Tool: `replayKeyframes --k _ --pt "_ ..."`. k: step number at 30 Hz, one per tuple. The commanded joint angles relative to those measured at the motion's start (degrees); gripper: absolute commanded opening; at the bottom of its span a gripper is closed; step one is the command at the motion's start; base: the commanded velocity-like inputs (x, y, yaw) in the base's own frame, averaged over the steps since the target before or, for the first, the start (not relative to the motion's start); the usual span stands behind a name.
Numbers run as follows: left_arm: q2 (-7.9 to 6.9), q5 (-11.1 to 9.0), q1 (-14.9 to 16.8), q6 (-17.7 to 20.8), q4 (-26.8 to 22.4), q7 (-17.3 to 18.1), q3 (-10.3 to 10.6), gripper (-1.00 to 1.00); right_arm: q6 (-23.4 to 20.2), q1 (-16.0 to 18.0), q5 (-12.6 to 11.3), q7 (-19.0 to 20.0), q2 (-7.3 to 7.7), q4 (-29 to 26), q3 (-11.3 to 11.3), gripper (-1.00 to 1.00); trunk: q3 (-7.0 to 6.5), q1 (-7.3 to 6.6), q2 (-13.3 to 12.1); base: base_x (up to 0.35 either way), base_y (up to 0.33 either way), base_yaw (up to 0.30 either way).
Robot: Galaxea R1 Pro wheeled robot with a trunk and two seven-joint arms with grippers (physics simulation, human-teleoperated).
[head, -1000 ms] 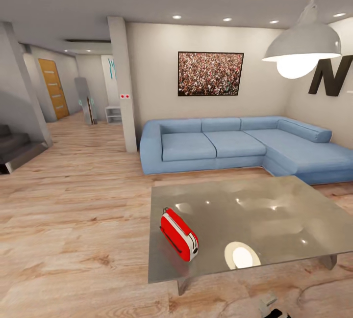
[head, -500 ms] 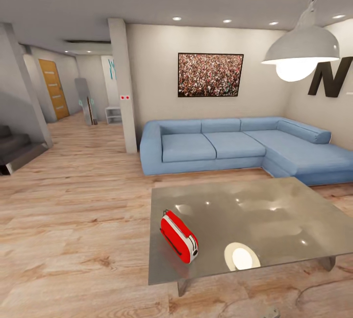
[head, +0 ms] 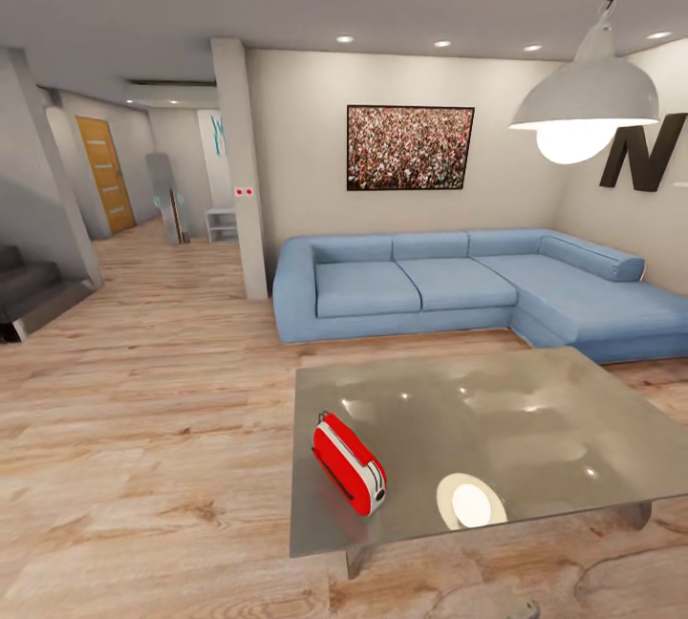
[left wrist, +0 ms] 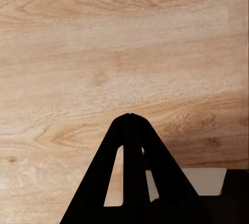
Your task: Turn on the radio receiver that's on the table in the living room.
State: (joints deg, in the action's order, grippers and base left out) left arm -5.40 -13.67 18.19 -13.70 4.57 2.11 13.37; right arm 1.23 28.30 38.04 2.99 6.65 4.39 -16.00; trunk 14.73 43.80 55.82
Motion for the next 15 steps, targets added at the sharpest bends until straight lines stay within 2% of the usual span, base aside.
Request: replayKeyframes --k 1,7,8,10,11,15 --pt "0.51 -0.1 0.0 -0.1 0.0 0.0 0.0 -1.0 0.0 0.0 0.0 0.0 -0.03 0.0 0.0 1.0 -0.01 -0.01 0.0 0.0 0.0 0.0" --pt "2.75 -0.1 0.0 0.2 0.1 0.3 -0.1 -1.0 0.0 0.0 0.0 0.0 -0.05 0.0 0.0 1.0 -0.01 -0.01 0.0 0.0 0.0 0.0" --pt "3.39 -0.1 0.0 0.3 0.1 0.4 -0.1 -1.0 0.0 0.0 0.0 0.0 -0.05 0.0 0.0 1.0 -0.01 -0.01 0.0 0.0 0.0 0.0" --pt "5.83 -0.1 0.0 0.4 0.1 0.5 -0.1 -1.0 0.0 0.0 0.0 0.0 -0.05 0.0 0.0 1.0 -0.01 -0.01 0.0 0.0 0.0 0.0" --pt "6.41 -0.1 0.0 0.4 0.1 0.5 -0.1 -1.0 0.0 0.0 0.0 0.0 -0.05 0.0 0.0 1.0 -0.01 -0.01 0.0 0.0 0.0 0.0" --pt "7.48 -0.1 -0.1 0.5 0.1 0.5 -0.1 -1.0 0.0 0.0 0.0 0.0 -0.05 0.0 0.0 1.0 -0.01 -0.01 0.0 0.0 0.0 0.0"
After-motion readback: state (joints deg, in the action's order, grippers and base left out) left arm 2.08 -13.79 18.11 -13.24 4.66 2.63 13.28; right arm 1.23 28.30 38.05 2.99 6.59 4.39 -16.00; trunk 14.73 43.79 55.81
